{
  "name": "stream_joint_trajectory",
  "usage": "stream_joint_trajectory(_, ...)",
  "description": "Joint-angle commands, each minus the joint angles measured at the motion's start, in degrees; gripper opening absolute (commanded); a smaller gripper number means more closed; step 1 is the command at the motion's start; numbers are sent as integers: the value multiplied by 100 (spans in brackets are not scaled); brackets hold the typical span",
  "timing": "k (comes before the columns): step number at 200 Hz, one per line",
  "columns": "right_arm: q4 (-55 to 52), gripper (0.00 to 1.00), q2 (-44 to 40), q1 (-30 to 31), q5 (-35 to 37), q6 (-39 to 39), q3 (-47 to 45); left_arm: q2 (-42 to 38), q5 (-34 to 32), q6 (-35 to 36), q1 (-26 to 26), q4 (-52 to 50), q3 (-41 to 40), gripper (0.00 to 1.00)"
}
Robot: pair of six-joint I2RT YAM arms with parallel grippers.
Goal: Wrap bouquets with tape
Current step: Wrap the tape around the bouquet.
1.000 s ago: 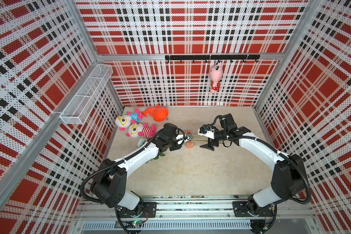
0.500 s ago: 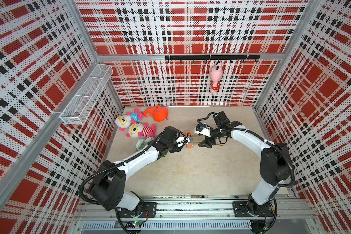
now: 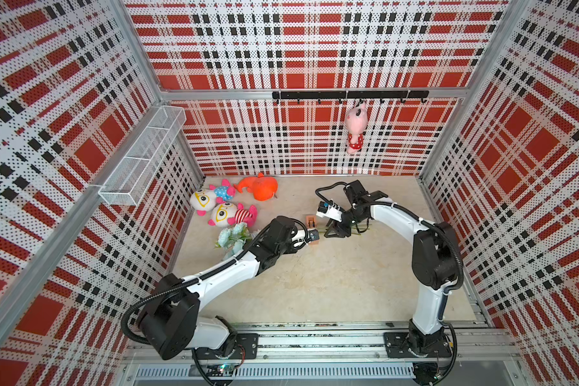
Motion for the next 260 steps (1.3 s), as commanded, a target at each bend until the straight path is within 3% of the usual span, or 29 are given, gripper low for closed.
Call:
stream_joint_trajectory(1, 18, 21, 194, -40, 177, 220, 131, -247, 98, 25, -94, 664, -24, 0)
stream_joint_trajectory(37, 310, 0, 196, -38, 326, 393, 44, -370, 153, -35, -94, 735, -127, 0)
stream_joint_trajectory(110, 1285, 0, -103, -10, 919, 579, -372, -555, 506, -247, 20, 1049, -453, 0)
stream_joint_trajectory(139, 1900, 0, -405, 11, 1092, 464, -802, -653, 700, -390, 85, 1092, -481, 22)
stream_joint_trajectory(164, 2422, 0, -762, 71, 1051, 106, -1302, -834, 905, -453, 208, 1235, -631, 32)
stream_joint_trajectory(211, 3216, 0, -1349, 201, 1067, -498, -2018, -1272, 1376, -698, 473, 1326, -731, 42)
stream_joint_trajectory(260, 4256, 0, -1712, 389, 1431, -1096, -2638, -1413, 2762, -1131, 1172, 1201, -375, 51)
